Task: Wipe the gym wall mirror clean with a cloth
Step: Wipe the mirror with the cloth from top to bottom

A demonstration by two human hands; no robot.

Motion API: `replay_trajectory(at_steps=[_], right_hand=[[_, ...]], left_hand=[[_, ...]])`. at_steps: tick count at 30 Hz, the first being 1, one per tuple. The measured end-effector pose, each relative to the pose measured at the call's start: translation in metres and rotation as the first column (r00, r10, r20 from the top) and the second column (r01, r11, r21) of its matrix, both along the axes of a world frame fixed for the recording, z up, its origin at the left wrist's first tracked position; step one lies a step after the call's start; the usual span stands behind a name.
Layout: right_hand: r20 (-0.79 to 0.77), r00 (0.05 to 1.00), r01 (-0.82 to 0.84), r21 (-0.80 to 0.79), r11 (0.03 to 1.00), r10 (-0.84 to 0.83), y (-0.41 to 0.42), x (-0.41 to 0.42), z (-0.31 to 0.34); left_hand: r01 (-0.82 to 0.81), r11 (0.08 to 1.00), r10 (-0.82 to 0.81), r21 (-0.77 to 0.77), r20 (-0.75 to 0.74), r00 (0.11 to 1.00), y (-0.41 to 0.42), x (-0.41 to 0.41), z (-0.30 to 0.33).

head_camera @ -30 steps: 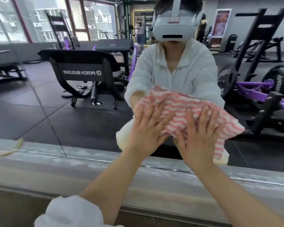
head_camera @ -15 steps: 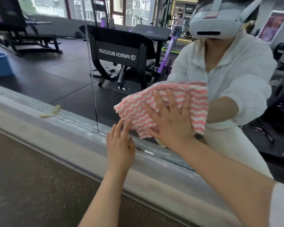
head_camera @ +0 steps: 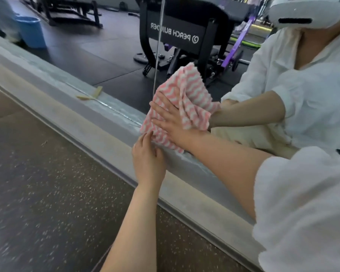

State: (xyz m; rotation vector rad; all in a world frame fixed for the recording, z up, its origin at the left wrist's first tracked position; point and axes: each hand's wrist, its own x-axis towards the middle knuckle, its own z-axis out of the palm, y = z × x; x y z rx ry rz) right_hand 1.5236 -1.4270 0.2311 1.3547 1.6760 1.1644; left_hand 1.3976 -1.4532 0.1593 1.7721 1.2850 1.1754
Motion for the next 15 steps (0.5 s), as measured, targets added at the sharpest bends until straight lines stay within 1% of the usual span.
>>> replay_trajectory(at_steps=[1, 2, 3, 4, 5, 6, 7, 8, 9, 10, 11, 12, 13, 14, 15], right_hand=[[0.059, 0.998, 0.030, -0.043, 0.999, -0.028, 0.006, 0.003, -0.010], [0.057, 0.995, 0.080, -0.084, 0.993, -0.076, 0.003, 0.002, -0.011], [0.104, 0.994, 0.046, -0.107, 0.993, -0.034, 0.005, 0.005, -0.021], [0.034, 0.999, 0.006, -0.124, 0.992, -0.002, 0.012, 0.014, -0.041], [-0.145, 0.988, 0.036, -0.160, 0.987, -0.060, 0.012, 0.021, -0.054], [-0.338, 0.936, 0.044, -0.152, 0.987, -0.094, 0.008, 0.029, -0.065], [-0.503, 0.860, 0.043, -0.085, 0.995, -0.080, -0.004, 0.045, -0.075], [-0.598, 0.801, -0.015, -0.070, 0.997, -0.030, -0.021, 0.055, -0.075], [-0.523, 0.851, -0.010, -0.109, 0.994, -0.049, -0.044, 0.056, -0.071], [-0.502, 0.859, -0.108, 0.020, 0.994, 0.103, -0.067, 0.065, -0.075], [-0.549, 0.815, -0.206, 0.022, 0.978, 0.184, -0.091, 0.073, -0.070], [-0.568, 0.772, -0.276, 0.103, 0.955, 0.285, -0.115, 0.076, -0.056], [-0.560, 0.769, -0.271, 0.153, 0.950, 0.310, -0.128, 0.079, -0.046], [-0.553, 0.779, -0.262, 0.143, 0.954, 0.297, -0.130, 0.082, -0.045], [-0.570, 0.791, -0.228, 0.062, 0.972, 0.222, -0.131, 0.080, -0.042]], left_hand=[[-0.003, 1.000, 0.003, -0.011, 0.011, 1.000, -0.001, 0.001, 0.001], [-0.002, 1.000, 0.002, -0.017, 0.019, 1.000, -0.002, 0.002, 0.004], [0.005, 1.000, -0.005, -0.022, 0.024, 1.000, -0.003, 0.004, 0.005], [0.017, 1.000, -0.016, -0.024, 0.032, 0.999, -0.004, 0.005, 0.006], [0.032, 0.999, -0.031, -0.022, 0.041, 0.999, -0.006, 0.007, 0.008], [0.045, 0.999, -0.044, -0.018, 0.049, 0.998, -0.007, 0.008, 0.010], [0.054, 0.998, -0.054, -0.013, 0.054, 0.997, -0.008, 0.008, 0.012], [0.062, 0.998, -0.061, -0.017, 0.052, 0.997, -0.010, 0.009, 0.015], [0.073, 0.997, -0.072, -0.030, 0.039, 0.997, -0.012, 0.010, 0.018], [0.093, 0.995, -0.092, -0.037, 0.020, 0.996, -0.014, 0.011, 0.020], [0.126, 0.991, -0.126, -0.033, 0.002, 0.992, -0.017, 0.011, 0.021], [0.164, 0.986, -0.164, -0.019, -0.012, 0.986, -0.019, 0.012, 0.022], [0.203, 0.979, -0.203, -0.002, -0.026, 0.979, -0.021, 0.013, 0.022], [0.232, 0.973, -0.232, 0.013, -0.039, 0.972, -0.023, 0.013, 0.021], [0.246, 0.969, -0.244, 0.022, -0.048, 0.969, -0.025, 0.014, 0.019]])
